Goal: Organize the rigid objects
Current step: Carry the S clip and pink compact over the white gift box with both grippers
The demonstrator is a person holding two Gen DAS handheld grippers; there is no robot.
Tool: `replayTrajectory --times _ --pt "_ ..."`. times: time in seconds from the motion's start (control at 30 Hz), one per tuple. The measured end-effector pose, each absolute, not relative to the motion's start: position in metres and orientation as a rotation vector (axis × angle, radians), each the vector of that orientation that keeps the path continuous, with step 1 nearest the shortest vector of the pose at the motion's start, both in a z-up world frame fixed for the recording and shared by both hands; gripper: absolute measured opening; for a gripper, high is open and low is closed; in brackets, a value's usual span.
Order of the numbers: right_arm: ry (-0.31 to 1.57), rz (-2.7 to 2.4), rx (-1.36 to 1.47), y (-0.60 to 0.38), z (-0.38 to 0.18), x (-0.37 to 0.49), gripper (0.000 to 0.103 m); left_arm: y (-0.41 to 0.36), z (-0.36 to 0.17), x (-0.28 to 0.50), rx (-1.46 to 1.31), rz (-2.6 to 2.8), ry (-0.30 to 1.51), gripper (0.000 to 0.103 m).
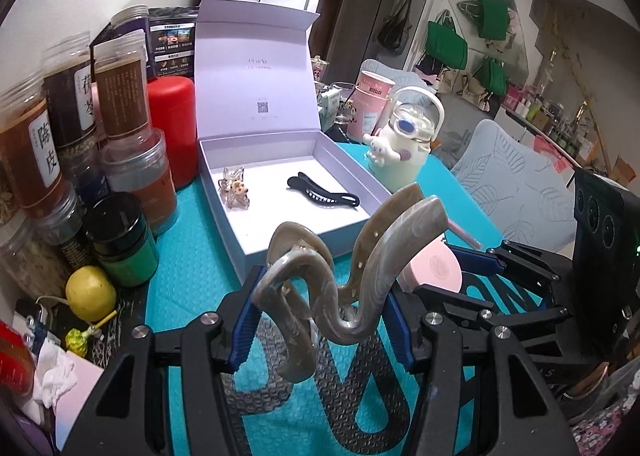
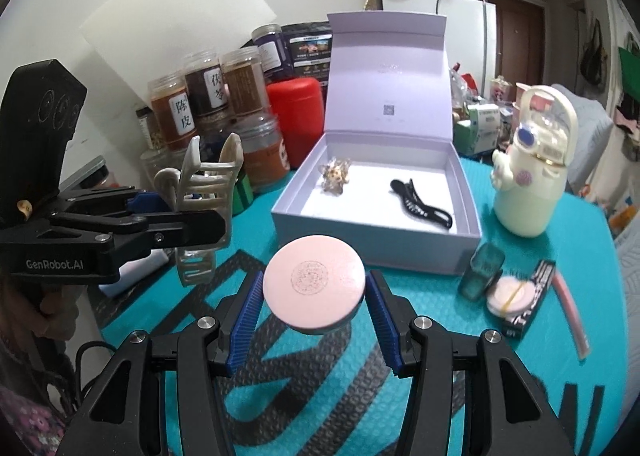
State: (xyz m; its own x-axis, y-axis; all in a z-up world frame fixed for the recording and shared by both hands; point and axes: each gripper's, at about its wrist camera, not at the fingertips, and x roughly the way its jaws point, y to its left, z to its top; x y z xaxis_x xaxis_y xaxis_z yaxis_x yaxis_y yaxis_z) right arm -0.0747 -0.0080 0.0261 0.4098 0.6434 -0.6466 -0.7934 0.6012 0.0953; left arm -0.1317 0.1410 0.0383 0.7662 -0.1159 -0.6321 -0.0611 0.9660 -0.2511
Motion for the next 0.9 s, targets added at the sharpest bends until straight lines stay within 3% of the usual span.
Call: replayTrajectory --times 0.9 --pt "0.640 0.874 -0.271 0.011 0.065 0.010 0.052 0.151 0.073 -0.032 -0.183 -0.070 0.647 0.055"
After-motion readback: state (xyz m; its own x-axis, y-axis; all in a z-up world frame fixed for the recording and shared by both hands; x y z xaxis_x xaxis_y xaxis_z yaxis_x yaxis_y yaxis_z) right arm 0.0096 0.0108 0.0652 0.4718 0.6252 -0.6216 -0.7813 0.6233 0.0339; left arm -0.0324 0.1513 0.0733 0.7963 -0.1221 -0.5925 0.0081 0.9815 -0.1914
